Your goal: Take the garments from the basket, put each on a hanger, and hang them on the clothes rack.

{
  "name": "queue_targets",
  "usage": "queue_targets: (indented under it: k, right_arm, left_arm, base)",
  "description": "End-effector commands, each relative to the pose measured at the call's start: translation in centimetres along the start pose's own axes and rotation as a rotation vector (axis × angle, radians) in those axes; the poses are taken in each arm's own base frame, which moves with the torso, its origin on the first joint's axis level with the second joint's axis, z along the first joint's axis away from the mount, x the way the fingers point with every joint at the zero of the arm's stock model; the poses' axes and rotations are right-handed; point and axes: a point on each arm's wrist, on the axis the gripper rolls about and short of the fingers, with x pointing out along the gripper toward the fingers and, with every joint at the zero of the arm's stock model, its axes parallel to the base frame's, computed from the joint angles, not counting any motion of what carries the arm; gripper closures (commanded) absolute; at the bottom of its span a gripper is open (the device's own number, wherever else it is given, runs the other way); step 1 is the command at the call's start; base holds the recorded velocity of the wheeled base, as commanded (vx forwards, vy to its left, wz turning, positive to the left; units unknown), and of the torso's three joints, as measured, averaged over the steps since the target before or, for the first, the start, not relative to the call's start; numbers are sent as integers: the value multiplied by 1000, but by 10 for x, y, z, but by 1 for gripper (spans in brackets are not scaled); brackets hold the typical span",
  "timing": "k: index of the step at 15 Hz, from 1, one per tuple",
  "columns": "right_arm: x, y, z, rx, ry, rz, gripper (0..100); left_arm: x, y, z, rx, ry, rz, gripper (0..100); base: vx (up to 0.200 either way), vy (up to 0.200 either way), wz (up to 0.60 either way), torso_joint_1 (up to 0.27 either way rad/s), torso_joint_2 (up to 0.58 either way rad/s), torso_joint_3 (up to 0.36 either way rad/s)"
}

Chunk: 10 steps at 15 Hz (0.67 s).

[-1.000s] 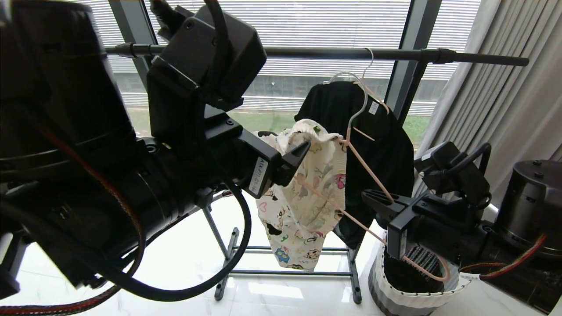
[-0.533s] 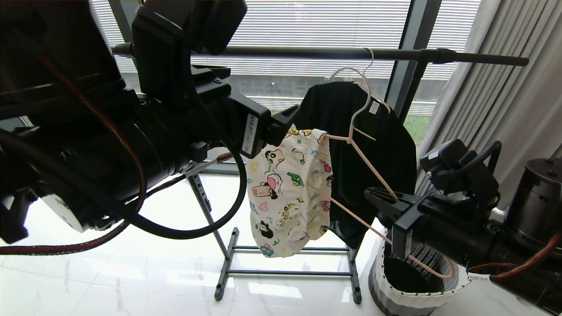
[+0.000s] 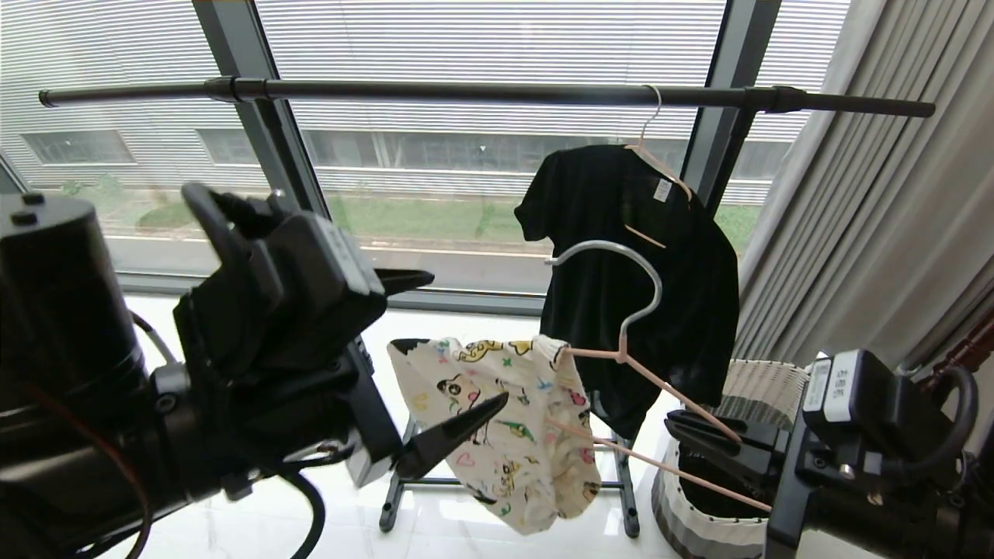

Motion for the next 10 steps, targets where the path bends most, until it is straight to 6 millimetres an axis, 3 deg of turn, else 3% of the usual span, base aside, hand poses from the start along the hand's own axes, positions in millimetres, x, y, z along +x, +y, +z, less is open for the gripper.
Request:
queue_targets:
  k: [1,4,6,10]
  right_arm:
    - [-10,2,-3,-18,-9,15,100]
    - [-16,9,-15,-105,2,113,100]
    - [-17,11,-17,-142,-1,152,100]
    - [-16,22,-16,-200,-24,228,100]
  left_arm:
    - [-19,-12,-7,17,-13,-37,0]
    - [-20,-29,-15,22,-2,-123,0]
    - [-24,-51,-26,26,-19,-275,0]
    - [-19,-60,-38,19,25,-332,0]
  base:
    - [0,0,0,0,0,0]
    - [0,0,0,0,0,0]
    - [0,0,0,0,0,0]
    - [0,0,0,0,0,0]
